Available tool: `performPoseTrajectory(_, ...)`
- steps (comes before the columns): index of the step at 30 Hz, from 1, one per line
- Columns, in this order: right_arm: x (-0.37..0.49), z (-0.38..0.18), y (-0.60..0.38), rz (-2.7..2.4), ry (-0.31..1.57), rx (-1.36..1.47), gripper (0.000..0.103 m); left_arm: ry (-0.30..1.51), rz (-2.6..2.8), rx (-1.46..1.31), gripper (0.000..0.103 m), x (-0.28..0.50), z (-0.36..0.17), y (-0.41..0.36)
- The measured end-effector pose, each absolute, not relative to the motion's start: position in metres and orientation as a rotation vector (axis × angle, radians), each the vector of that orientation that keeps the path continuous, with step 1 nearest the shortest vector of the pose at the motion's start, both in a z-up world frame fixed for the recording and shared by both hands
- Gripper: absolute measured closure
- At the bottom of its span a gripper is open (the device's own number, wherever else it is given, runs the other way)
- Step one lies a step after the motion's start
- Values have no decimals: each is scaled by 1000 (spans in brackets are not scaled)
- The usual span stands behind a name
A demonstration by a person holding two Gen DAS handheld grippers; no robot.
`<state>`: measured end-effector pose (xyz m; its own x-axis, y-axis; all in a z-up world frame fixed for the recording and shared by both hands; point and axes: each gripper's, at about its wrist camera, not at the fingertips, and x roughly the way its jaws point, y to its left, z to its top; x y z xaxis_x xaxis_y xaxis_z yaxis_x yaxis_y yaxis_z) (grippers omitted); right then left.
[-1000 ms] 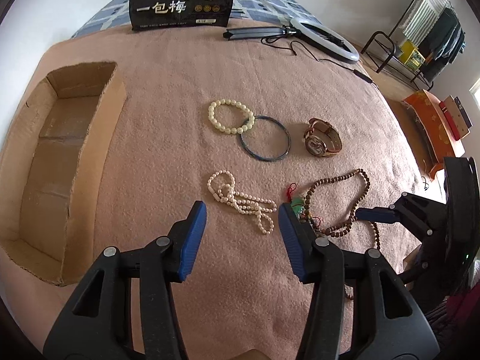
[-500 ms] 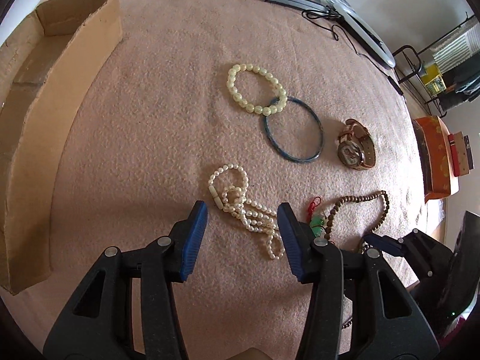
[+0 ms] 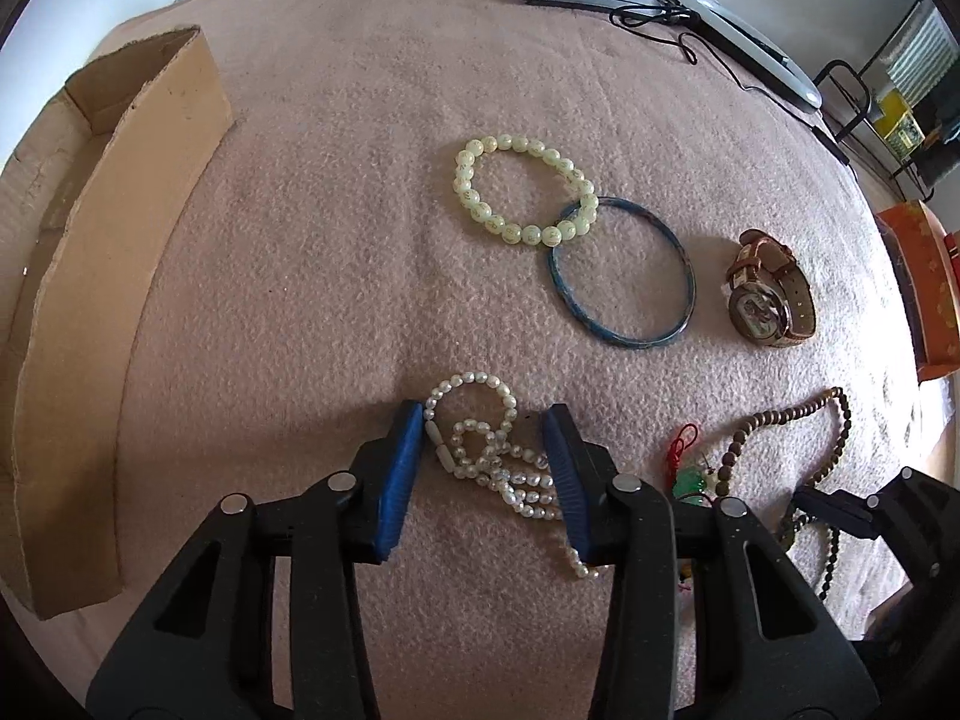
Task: Organize jewelry
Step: 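Close the left gripper on the pearl necklace while the right gripper closes on the bead necklace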
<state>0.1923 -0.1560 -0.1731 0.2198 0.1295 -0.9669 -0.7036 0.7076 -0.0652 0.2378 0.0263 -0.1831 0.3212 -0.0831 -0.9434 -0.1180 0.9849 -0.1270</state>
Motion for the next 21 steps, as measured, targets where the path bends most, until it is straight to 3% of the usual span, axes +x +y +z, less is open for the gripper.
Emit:
performPoseTrajectory(3,191,-170,-161,597,1231,-544,71,1232,30,-163,84,236,-182,28)
performPoseTrajectory(6,195,-168,-164,581,1239,-524,83,1225,30,-159,94,234,-181,32)
performPoseTrajectory(11,196,-164,-167,571,1233,-500,86,1210,27,-162,98,230,-176,35)
performPoseTrajectory(12,197,-161,-169,566,1229,-491,93,1204,25,-163,98,230,-173,35)
performPoseTrajectory(21,203,-123,-188,528,1145,-330,93,1115,-4,-177,98,222,-135,37)
